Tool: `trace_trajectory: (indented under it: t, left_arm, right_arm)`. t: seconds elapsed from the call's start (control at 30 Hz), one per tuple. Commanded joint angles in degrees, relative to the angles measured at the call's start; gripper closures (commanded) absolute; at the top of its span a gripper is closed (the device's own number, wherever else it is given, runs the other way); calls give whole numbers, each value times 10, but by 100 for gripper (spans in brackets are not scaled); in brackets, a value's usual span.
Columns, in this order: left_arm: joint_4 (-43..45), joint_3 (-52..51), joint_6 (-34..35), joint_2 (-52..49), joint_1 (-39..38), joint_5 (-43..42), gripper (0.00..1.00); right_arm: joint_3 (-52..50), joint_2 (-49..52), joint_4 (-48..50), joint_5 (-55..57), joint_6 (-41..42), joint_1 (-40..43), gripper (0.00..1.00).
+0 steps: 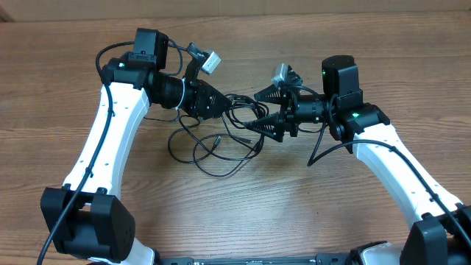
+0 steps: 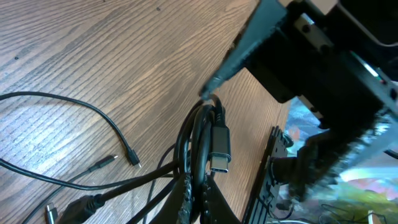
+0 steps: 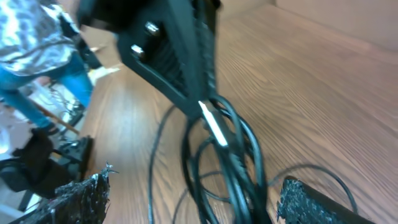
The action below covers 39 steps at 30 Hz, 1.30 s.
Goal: Untangle cables
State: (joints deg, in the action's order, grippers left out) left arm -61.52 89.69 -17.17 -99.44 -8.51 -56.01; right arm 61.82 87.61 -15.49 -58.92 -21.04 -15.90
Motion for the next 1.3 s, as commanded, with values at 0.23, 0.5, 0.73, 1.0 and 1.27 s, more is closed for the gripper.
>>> trace_trajectory:
  t: [0.23,0.5,0.73,1.0,1.27]
  left_arm:
    - [2,8,-21,3,2,-42,96]
    - [6,8,-21,3,2,-54,96]
    - [3,8,-20,3,2,-22,93]
    - [-2,8,-19,3,-4,-3,69]
    - [-8,8,-19,3,-19,26,69]
  right_arm:
    - [8,-4,-16,109,-3,-1,22]
    - [8,-4,-16,109,-3,-1,96]
    - [8,-4,-16,94,0,-1,96]
    - [8,-4,-9,12,0,-1,96]
    - [8,-4,23,-33,0,-1,96]
